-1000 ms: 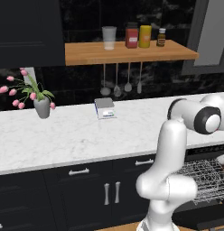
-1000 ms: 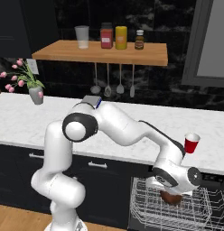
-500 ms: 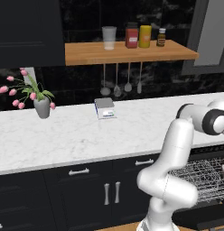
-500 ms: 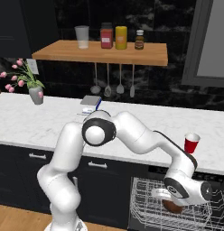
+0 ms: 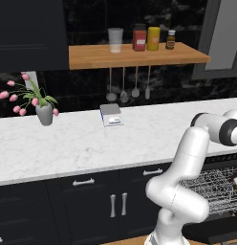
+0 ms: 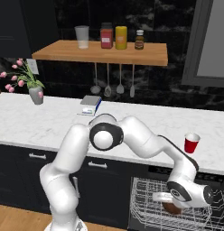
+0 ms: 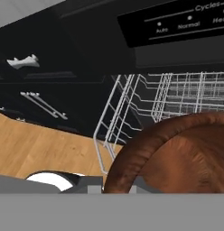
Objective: Pick up the cup and bowl from the counter, place them in the dishwasher, and close the dishwasher door.
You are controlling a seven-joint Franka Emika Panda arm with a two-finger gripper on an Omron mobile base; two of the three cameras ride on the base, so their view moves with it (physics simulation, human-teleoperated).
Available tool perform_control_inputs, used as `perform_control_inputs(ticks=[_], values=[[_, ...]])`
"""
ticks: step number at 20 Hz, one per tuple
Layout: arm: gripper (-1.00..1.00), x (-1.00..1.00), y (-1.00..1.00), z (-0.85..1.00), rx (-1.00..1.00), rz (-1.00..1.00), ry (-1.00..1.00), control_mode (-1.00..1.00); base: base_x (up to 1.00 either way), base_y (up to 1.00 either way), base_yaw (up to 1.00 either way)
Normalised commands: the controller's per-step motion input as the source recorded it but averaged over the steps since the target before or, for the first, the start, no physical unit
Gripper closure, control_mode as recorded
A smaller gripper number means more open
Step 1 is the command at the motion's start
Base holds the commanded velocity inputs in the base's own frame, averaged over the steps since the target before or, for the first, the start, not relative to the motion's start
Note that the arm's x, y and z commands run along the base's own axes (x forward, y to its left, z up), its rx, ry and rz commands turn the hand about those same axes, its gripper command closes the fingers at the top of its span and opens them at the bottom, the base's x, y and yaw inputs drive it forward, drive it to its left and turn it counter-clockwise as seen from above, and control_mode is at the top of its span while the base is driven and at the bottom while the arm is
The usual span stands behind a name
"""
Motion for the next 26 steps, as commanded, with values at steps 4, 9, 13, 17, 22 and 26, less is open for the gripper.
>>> perform_control_inputs(ticks=[4,9,13,17,22,26], values=[[1.00,0.26,0.00,0.00,0.00,0.03,-0.02,-1.00,0.00,0.00,0.00],[1.00,0.16,0.00,-0.08,0.00,0.03,0.00,-1.00,0.00,0.00,0.00],[1.00,0.11,0.00,-0.27,0.00,0.01,0.00,-1.00,0.00,0.00,0.00],[1.00,0.06,0.00,-0.32,0.00,0.01,0.00,-1.00,0.00,0.00,0.00],[1.00,0.06,0.00,-0.40,0.00,0.01,0.00,-1.00,0.00,0.00,0.00],[1.00,0.00,0.00,-0.37,-0.01,0.00,-0.01,-1.00,0.00,0.00,0.00]])
